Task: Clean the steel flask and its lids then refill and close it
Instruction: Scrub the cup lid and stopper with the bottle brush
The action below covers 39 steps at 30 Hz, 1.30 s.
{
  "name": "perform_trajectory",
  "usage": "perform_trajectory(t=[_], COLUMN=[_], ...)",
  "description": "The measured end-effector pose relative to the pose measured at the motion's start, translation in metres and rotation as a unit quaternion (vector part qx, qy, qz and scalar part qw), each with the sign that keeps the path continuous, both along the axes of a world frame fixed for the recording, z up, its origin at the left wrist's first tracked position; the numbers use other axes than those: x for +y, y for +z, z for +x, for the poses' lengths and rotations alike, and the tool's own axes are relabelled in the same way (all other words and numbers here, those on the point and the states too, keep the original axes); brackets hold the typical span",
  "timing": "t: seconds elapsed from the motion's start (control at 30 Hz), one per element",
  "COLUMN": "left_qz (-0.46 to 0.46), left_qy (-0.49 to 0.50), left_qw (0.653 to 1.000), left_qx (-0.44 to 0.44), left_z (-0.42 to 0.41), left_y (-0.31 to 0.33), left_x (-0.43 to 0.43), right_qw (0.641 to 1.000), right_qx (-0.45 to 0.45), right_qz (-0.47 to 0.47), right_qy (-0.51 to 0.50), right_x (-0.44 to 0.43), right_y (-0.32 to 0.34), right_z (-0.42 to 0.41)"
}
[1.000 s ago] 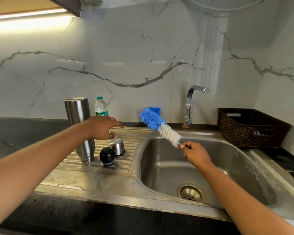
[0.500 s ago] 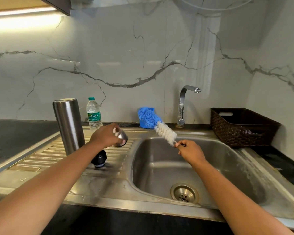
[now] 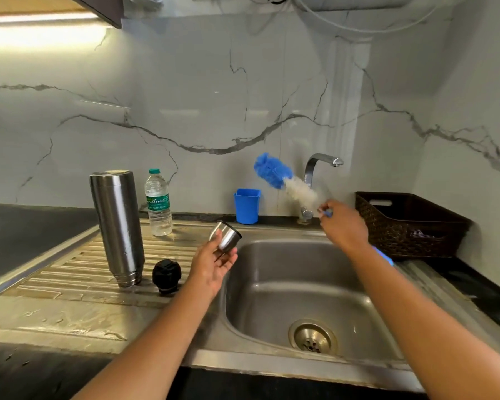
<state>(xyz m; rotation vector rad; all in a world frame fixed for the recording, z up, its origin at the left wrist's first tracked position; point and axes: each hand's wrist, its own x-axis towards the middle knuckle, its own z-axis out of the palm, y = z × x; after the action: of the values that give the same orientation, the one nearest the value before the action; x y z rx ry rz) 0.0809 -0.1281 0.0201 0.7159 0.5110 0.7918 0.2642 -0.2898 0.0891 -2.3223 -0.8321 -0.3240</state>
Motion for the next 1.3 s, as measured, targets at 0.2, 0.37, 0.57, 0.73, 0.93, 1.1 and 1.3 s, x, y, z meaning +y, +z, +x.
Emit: perform_trajectory(t=[0.2, 0.37, 0.57, 0.73, 0.93, 1.1, 1.3], left_qz=[-0.017, -0.025, -0.013, -0.009, -0.008, -0.01, -0.004], left_qy=[-0.002, -0.003, -0.014, -0.013, -0.006, -0.005, -0.005], left_qw=[0.999, 0.999, 0.999, 0.999, 0.999, 0.999, 0.999], left_qx=[-0.027, -0.043, -0.035, -0.041, -0.037, -0.037, -0.039], left_z=[0.01, 0.013, 0.019, 0.019, 0.016, 0.015, 0.014], left_y=[-0.004, -0.008, -0.011, -0.011, -0.009, -0.008, -0.006], left_x=[0.011, 0.018, 0.018, 0.018, 0.017, 0.015, 0.012], right_qw=[0.957, 0.896, 0.863, 0.819, 0.826, 0.843, 0.867], right_qx=[-0.2, -0.301, -0.351, -0.426, -0.423, -0.402, -0.368], right_qz=[-0.199, -0.32, -0.358, -0.382, -0.37, -0.349, -0.323], right_qy=[-0.061, -0.071, -0.062, -0.038, -0.05, -0.075, -0.093], right_x=[0.067, 0.108, 0.143, 0.158, 0.149, 0.136, 0.116], right_y=[0.082, 0.119, 0.127, 0.12, 0.125, 0.132, 0.134], right_z=[0.013, 0.017, 0.022, 0.02, 0.018, 0.021, 0.019])
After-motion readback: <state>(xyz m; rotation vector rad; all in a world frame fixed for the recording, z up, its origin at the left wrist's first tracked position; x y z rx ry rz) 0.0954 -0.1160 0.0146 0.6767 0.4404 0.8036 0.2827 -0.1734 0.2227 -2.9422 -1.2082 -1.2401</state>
